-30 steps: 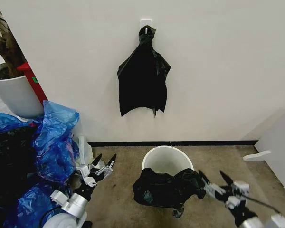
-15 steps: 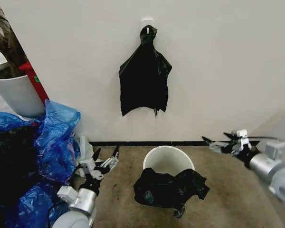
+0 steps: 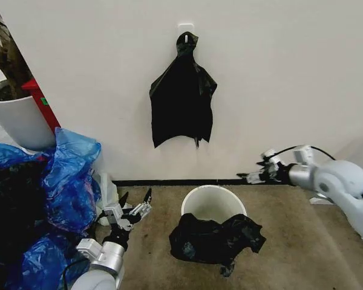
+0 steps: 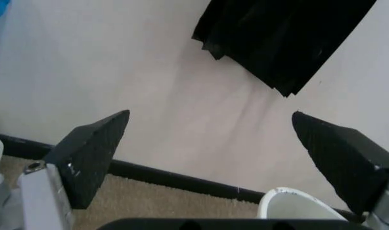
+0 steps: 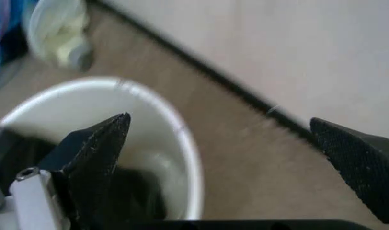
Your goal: Place the garbage bag over the trash bin.
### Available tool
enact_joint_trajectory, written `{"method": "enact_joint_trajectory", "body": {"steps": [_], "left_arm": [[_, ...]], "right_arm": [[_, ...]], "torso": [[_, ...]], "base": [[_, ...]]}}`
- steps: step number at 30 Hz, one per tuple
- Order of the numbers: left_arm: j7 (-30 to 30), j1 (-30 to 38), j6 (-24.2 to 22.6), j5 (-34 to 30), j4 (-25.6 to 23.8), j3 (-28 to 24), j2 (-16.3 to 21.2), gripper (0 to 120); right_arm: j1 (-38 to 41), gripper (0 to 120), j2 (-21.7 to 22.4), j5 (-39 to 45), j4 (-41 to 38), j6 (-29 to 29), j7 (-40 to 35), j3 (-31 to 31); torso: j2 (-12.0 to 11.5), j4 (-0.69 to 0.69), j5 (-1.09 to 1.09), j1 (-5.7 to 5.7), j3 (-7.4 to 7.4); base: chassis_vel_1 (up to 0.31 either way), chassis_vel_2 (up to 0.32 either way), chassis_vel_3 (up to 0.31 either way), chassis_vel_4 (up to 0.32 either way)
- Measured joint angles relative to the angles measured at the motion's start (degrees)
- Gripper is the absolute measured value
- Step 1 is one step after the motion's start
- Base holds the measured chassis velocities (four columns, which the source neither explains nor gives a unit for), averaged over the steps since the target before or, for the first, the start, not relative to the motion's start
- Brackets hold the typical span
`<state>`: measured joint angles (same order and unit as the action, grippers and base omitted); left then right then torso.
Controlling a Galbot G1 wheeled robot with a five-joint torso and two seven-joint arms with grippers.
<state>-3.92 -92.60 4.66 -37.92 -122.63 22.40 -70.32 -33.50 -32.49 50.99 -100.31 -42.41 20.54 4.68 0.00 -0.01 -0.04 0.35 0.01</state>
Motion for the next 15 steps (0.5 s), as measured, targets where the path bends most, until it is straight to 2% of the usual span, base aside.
{"method": "enact_joint_trajectory", "body": {"steps": [1,3,4,5,9,10,14,15], "left_arm": [[0.0,0.1,0.0,0.1,0.0,0.1,-0.1,100],[0.1,0.2,0.0,0.4,0.1,0.1,-0.3,100],[0.1,0.2,0.0,0.4,0.1,0.1,-0.3,100],[0.2,0.2,0.0,0.5,0.2,0.1,-0.3,100],[1.2,0.7,0.4,-0.6,0.6,0.3,-0.2,100],[1.2,0.7,0.4,-0.6,0.6,0.3,-0.2,100],[1.6,1.5,0.4,-1.3,1.2,0.2,-0.2,100],[1.6,1.6,0.4,-1.4,1.2,0.1,-0.3,100]], "right_arm": [[3.7,100,-0.7,0.3,1.9,0.0,0.7,5.0],[9.7,100,-1.7,0.8,5.0,0.0,1.5,12.4],[9.7,100,-1.7,0.8,5.0,0.0,1.5,12.4],[12.6,100,-2.2,1.5,6.4,0.1,1.7,15.7],[24.5,100,-3.6,3.9,11.6,0.1,2.9,31.4],[24.5,100,-3.6,3.9,11.6,0.1,2.9,31.4],[33.4,100,-5.0,4.8,15.4,0.1,4.0,43.2],[34.2,100,-5.2,4.8,15.8,0.1,4.2,44.2]], "torso": [[0.0,-0.01,0.09,0.0,0.0],[0.0,0.0,0.05,0.0,0.0],[0.0,0.0,0.05,0.0,0.0],[0.0,0.0,0.0,0.0,0.0],[0.0,0.0,0.01,0.0,0.0],[0.0,0.0,0.01,0.0,0.0],[0.0,-0.02,0.04,0.0,0.0],[0.0,-0.01,0.04,0.0,0.0]], "base": [[0.0,0.0,0.0,0.0],[0.0,0.0,0.0,0.0],[0.0,0.0,0.0,0.0],[0.0,0.0,0.0,0.0],[0.0,0.0,0.0,0.0],[0.0,0.0,0.0,0.0],[0.0,0.0,0.0,0.0],[0.0,0.0,0.0,0.0]]}}
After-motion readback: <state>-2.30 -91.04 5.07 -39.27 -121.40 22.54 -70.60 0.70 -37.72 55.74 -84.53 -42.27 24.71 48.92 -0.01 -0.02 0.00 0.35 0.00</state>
